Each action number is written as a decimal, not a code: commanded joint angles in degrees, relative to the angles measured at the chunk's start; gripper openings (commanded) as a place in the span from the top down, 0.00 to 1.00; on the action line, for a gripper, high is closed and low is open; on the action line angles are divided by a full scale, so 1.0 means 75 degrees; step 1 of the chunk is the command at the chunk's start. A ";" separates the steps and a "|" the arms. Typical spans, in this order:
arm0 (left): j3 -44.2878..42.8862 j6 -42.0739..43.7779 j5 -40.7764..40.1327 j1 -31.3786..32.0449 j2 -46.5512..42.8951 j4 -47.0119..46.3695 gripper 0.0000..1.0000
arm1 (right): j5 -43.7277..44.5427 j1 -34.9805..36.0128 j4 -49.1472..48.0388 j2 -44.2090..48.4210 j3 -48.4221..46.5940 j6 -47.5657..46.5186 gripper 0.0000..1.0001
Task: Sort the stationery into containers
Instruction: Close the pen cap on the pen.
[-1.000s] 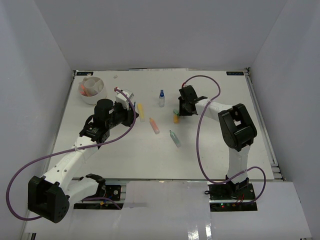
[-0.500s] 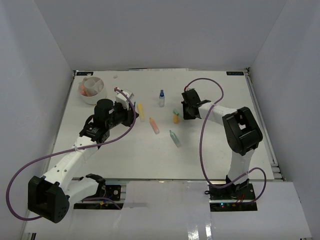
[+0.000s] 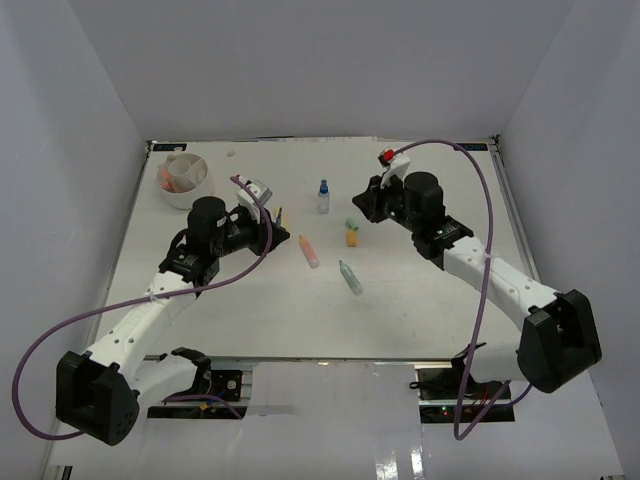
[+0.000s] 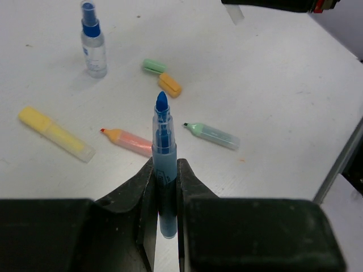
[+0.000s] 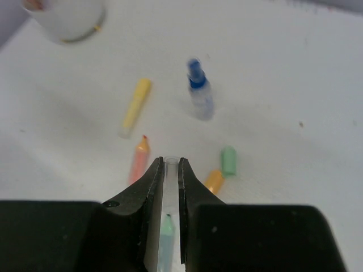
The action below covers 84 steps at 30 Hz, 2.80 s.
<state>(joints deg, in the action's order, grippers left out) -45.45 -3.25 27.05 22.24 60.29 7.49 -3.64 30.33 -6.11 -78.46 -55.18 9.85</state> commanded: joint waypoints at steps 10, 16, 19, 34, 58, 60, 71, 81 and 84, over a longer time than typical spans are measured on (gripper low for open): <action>-0.1053 -0.0891 0.2382 0.0269 0.0656 -0.1793 1.00 | -0.2162 0.1170 -0.5055 0.0396 -0.0728 -0.0224 0.92; -0.0188 -0.1079 0.2441 0.0281 0.0095 -0.2741 1.00 | -0.2421 0.1545 -0.6425 0.0043 -0.0660 0.0514 0.92; 0.0212 -0.1009 0.2335 0.0281 -0.0280 -0.2861 1.00 | -0.2374 0.1733 -0.6837 -0.0004 -0.0518 0.0632 0.92; 0.0459 -0.0716 0.2030 0.0281 -0.0563 -0.2803 1.00 | -0.2714 0.2202 -0.7295 -0.0426 -0.0424 0.1242 0.92; 0.0599 -0.0751 0.2054 0.0281 -0.0762 -0.3025 1.00 | -0.2562 0.2261 -0.7318 -0.0508 -0.0049 0.1300 0.92; 0.0611 -0.0751 0.2054 0.0281 -0.0797 -0.3049 1.00 | -0.2550 0.2261 -0.7330 -0.0520 -0.0003 0.1312 0.92; 0.0634 -0.0809 0.2253 0.0281 -0.0738 -0.3119 1.00 | -0.2550 0.2261 -0.7412 -0.0648 -0.0236 0.1312 0.92; 0.0623 -0.0821 0.2288 0.0281 -0.0726 -0.3119 1.00 | -0.2562 0.2261 -0.7412 -0.0719 -0.0576 0.1195 0.92; 0.0611 -0.0821 0.2265 0.0281 -0.0703 -0.3084 1.00 | -0.2515 0.2249 -0.7389 -0.0684 -0.0588 0.1113 0.92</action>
<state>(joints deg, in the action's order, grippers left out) -40.75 -9.50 42.68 24.14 56.18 -14.26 -23.86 47.31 -59.33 -83.96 -56.90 19.84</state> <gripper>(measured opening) 0.238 0.158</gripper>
